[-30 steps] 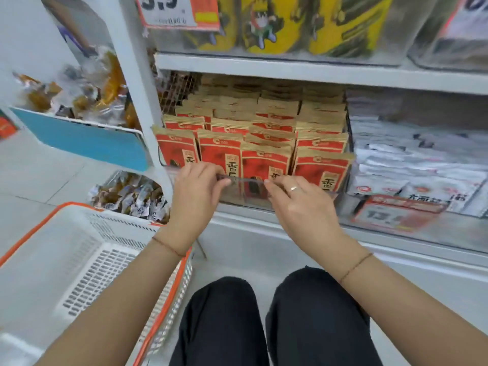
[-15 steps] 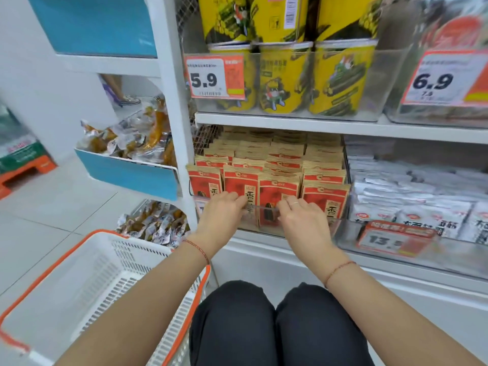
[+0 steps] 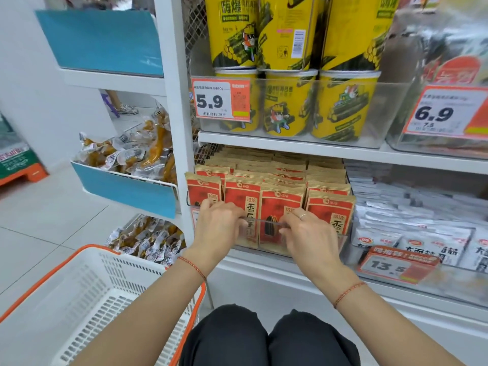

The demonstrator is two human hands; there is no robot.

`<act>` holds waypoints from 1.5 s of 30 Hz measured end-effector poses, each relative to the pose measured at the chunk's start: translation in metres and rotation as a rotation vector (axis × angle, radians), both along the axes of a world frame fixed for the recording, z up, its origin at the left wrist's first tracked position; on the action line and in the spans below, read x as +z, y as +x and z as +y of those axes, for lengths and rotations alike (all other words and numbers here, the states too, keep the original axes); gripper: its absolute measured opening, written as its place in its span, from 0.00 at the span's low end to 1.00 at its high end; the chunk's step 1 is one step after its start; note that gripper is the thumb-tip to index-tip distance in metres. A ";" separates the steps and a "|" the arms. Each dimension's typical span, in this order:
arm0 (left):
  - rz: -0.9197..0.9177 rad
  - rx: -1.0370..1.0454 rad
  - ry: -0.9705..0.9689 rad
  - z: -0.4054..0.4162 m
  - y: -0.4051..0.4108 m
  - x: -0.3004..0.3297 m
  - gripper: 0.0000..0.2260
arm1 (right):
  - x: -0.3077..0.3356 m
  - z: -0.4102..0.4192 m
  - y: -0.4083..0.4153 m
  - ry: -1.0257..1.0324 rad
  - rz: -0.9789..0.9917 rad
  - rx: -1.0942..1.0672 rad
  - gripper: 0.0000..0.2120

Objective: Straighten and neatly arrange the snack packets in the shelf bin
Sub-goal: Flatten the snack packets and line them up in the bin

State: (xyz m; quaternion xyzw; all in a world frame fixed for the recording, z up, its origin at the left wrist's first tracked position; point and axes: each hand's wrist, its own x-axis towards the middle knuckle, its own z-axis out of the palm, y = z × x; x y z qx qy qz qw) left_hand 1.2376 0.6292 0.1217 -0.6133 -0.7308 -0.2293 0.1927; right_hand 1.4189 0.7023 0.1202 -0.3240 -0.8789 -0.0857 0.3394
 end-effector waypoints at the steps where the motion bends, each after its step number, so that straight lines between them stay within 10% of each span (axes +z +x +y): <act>1: 0.004 -0.011 0.012 0.000 0.000 0.005 0.03 | 0.004 0.001 0.001 0.009 0.005 0.001 0.12; 45: 0.040 -0.083 -0.025 -0.060 0.007 0.003 0.03 | -0.003 -0.052 0.017 0.036 -0.045 0.059 0.10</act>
